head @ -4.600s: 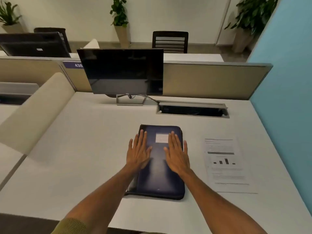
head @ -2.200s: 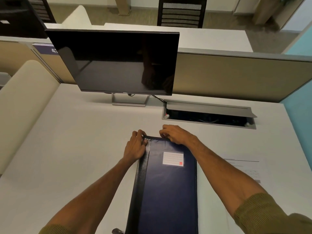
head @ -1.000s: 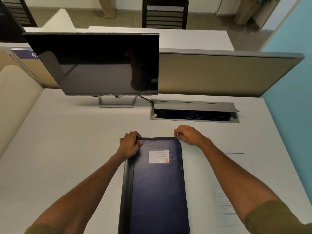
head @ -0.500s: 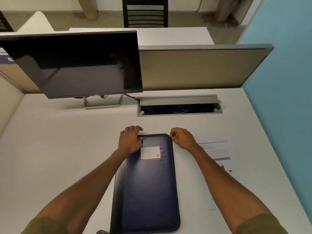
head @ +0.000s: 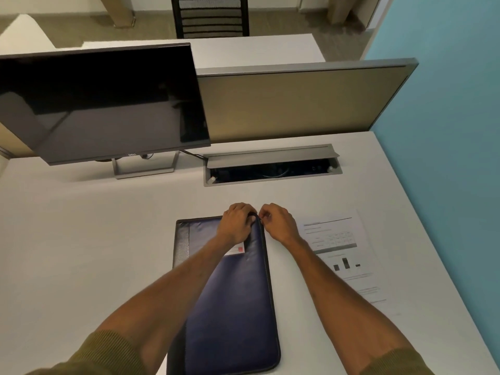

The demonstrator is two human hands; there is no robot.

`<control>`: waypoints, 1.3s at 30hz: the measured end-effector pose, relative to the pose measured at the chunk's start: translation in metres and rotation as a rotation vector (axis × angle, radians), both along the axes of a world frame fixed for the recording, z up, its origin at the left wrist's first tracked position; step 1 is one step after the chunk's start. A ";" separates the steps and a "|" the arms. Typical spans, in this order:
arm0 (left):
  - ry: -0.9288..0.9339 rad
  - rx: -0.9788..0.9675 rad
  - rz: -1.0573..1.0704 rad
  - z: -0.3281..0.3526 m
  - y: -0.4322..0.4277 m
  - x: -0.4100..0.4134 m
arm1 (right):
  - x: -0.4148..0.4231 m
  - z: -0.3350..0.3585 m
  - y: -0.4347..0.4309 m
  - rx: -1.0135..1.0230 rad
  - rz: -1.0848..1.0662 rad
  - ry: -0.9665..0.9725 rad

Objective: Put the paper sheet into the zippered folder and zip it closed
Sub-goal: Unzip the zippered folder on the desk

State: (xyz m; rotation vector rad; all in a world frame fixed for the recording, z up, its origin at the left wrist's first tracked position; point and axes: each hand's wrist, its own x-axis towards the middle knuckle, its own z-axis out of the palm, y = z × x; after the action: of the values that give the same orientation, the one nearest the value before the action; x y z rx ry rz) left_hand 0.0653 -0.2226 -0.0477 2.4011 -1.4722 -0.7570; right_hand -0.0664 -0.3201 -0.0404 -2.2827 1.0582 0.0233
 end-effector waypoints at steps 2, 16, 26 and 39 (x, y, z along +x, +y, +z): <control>0.011 -0.006 0.036 0.000 -0.004 -0.001 | -0.003 -0.001 0.002 -0.001 -0.017 -0.012; 0.024 -0.004 0.095 0.006 -0.007 0.006 | -0.057 -0.011 0.042 0.139 -0.012 -0.037; -0.023 0.069 0.116 0.018 -0.006 -0.007 | -0.122 -0.024 0.106 0.152 -0.071 -0.068; -0.234 0.074 -0.501 0.002 0.071 -0.069 | -0.117 -0.015 0.123 -0.045 -0.106 -0.032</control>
State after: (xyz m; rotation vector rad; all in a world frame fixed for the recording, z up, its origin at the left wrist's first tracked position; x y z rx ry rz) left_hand -0.0034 -0.1520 -0.0455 2.2509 -2.2234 -0.6443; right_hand -0.1834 -0.1973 -0.0550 -2.2554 1.1725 -0.0805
